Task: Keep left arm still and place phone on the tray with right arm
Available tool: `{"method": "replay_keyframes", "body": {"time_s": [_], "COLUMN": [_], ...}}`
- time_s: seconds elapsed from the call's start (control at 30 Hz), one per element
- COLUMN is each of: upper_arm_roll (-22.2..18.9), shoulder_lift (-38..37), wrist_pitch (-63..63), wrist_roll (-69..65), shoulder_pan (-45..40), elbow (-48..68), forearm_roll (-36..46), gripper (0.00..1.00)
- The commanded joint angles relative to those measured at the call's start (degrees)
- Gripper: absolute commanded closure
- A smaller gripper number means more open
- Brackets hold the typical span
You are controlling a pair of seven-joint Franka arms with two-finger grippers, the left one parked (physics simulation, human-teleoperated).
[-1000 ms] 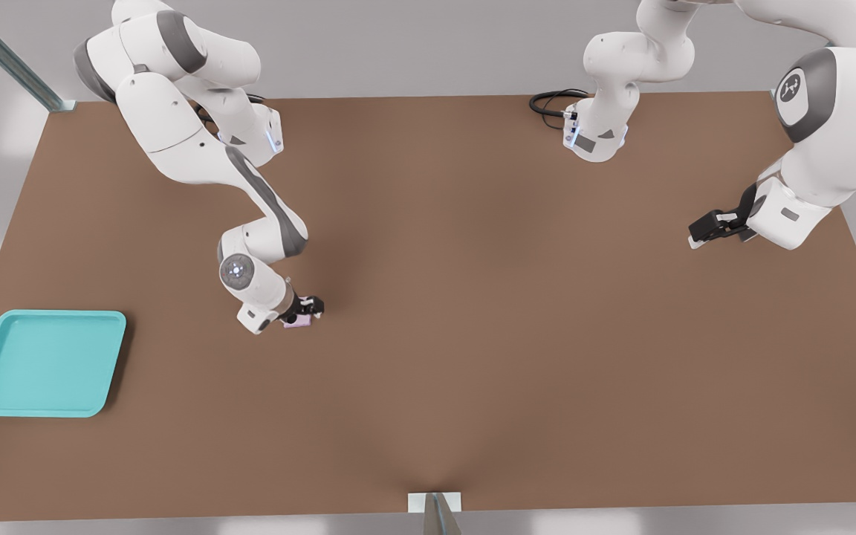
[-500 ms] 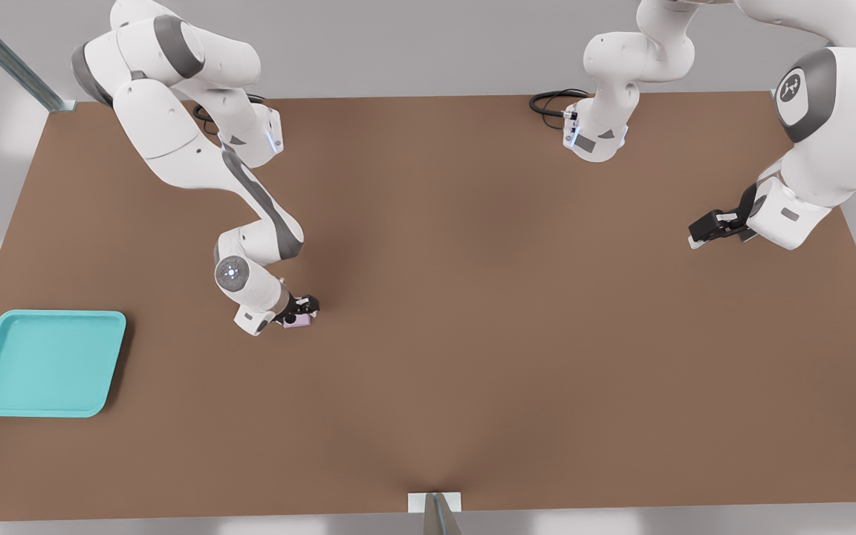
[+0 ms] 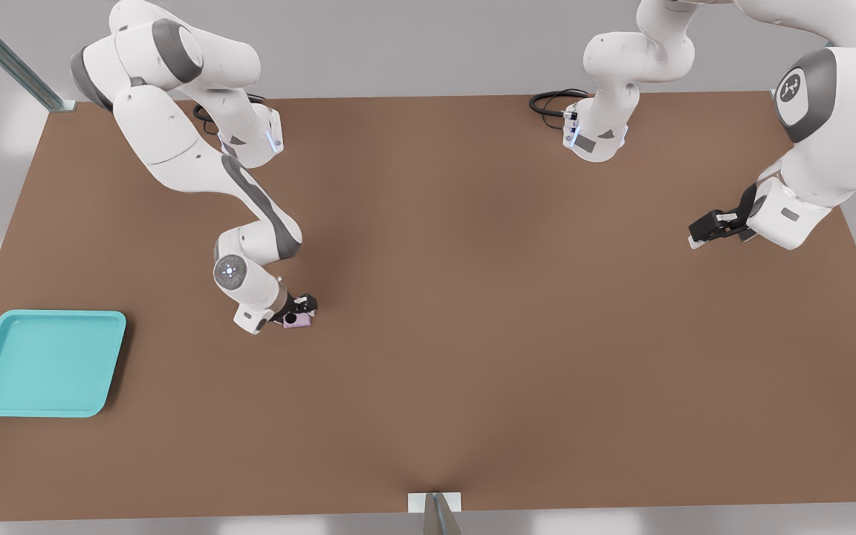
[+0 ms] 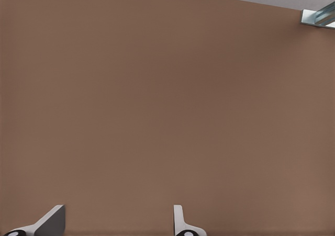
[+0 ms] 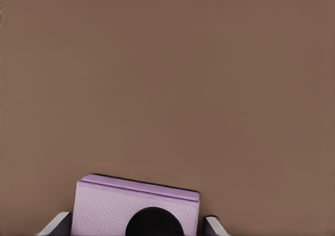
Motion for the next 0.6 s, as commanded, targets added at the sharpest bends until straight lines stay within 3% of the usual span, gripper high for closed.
{"method": "replay_keyframes", "body": {"time_s": [0.0,0.17,0.47,0.57], "upper_arm_roll": [0.02,0.02,0.11,0.11], "shoulder_lift": [-0.09,-0.27,-1.76,-6.16], "wrist_pitch": [1.44,1.44,1.00,-3.57], "wrist_roll": [-2.33,-2.33,-1.80,-2.68], "shoulder_pan": [-0.02,0.16,-0.02,-2.57], "elbow": [-0.03,0.06,1.02,4.19], "forearm_roll": [-0.12,-0.21,-0.12,-0.21], "gripper": [0.13,0.21,0.22,0.22]}}
